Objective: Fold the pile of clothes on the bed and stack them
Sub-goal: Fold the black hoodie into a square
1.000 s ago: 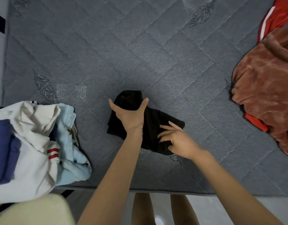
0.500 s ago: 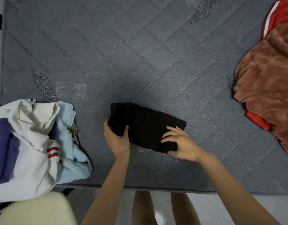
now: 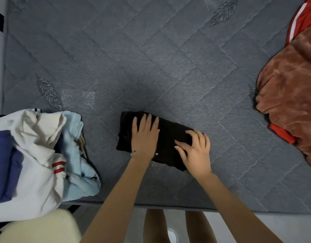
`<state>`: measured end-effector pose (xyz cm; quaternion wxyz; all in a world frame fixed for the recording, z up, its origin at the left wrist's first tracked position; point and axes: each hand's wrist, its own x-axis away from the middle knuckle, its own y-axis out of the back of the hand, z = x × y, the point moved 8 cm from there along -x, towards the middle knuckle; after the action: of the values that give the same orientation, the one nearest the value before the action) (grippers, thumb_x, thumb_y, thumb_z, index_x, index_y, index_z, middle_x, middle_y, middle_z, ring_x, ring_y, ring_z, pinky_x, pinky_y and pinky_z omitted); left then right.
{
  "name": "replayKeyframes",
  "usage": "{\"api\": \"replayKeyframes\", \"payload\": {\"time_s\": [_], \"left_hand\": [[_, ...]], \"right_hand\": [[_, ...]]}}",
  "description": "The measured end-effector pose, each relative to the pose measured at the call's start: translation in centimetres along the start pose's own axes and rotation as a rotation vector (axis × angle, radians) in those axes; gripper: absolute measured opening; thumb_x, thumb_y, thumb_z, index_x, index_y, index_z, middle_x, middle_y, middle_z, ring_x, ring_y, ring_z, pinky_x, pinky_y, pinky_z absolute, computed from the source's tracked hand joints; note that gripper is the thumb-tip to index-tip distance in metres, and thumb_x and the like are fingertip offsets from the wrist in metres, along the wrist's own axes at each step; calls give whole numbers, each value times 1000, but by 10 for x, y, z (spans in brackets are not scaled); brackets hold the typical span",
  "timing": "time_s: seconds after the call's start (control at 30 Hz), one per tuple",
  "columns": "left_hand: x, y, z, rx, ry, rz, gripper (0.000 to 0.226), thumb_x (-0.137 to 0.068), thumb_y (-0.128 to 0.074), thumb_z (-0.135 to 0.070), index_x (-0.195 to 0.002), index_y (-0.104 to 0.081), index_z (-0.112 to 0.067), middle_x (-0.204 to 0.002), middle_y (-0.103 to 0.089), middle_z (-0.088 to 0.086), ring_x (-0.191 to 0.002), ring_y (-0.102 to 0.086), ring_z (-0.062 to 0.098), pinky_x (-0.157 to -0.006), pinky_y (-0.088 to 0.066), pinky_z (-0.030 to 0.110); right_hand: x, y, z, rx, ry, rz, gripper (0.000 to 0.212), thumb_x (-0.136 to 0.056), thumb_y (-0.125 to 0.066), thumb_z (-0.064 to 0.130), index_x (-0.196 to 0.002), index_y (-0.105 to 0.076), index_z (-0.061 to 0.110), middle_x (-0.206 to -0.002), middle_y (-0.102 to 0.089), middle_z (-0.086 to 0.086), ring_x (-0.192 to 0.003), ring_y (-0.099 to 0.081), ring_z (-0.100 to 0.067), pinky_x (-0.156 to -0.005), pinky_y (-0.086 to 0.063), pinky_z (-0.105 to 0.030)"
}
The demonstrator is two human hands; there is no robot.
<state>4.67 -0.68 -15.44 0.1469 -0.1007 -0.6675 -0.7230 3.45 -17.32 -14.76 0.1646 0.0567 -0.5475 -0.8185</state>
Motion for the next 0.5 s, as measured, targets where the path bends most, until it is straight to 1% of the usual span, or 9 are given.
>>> {"api": "replayKeyframes", "payload": {"time_s": [0.07,0.17,0.2,0.27,0.33,0.4,0.43,0.47,0.5], "left_hand": [[9,-11,16,-57,41,-21,57,-98,-9,-39,-148,-30,-22,-150,-39,6,-138,-35,24,-113,-20,48],[28,-21,26,-88,53,-101,57,-99,-12,-42,-151,-18,-21,-153,-32,9,-133,-35,26,-102,-29,43],[33,-23,28,-88,53,-112,57,-99,-14,-42,-151,-19,-20,-152,-33,9,-130,-36,26,-98,-32,42],[40,-21,29,-80,41,-174,53,-101,-18,-40,-148,-31,-18,-143,-44,11,-121,-41,26,-92,-36,40],[41,-11,29,-33,38,-325,47,-103,-24,-36,-136,-52,-17,-122,-58,11,-104,-47,25,-84,-38,38],[37,5,35,35,50,-481,40,-103,-32,-34,-117,-66,-18,-99,-61,8,-87,-44,23,-78,-36,38],[33,10,39,70,50,-525,34,-101,-38,-33,-111,-68,-18,-96,-58,7,-85,-43,23,-80,-36,39],[28,9,44,95,47,-535,30,-99,-44,-33,-110,-68,-18,-100,-55,8,-89,-44,24,-85,-37,41],[23,4,48,105,56,-515,31,-98,-47,-35,-117,-65,-18,-110,-52,9,-99,-46,26,-94,-35,46]], "right_hand": [[1,0,-7,-58,-61,0,27,-92,-51,35,-98,-75,25,-131,-53,-11,-133,-38,-34,-115,-18,-54],[6,-3,-1,-115,-35,-36,24,-90,-52,24,-99,-73,20,-136,-50,-12,-135,-38,-32,-114,-19,-57],[9,-2,1,-121,-34,-53,23,-89,-52,23,-99,-73,18,-134,-52,-11,-134,-39,-31,-115,-18,-56],[11,4,0,-133,-74,-98,22,-89,-54,27,-94,-71,15,-125,-58,-8,-127,-46,-26,-117,-17,-50],[9,10,-3,-159,-153,-137,25,-88,-55,34,-93,-65,12,-110,-61,-4,-113,-53,-22,-118,-16,-42],[3,11,-5,-179,-219,-149,35,-90,-55,41,-105,-59,10,-106,-59,-5,-108,-55,-24,-118,-17,-40],[0,7,-5,-163,-245,-128,44,-90,-53,46,-117,-56,11,-113,-57,-7,-114,-53,-26,-117,-17,-42],[0,0,-6,-125,-270,-96,55,-90,-50,51,-130,-50,13,-125,-52,-10,-123,-47,-28,-117,-16,-45],[1,-8,-8,-82,-301,-59,64,-90,-46,57,-140,-42,18,-138,-44,-13,-133,-38,-30,-117,-14,-48]]}}
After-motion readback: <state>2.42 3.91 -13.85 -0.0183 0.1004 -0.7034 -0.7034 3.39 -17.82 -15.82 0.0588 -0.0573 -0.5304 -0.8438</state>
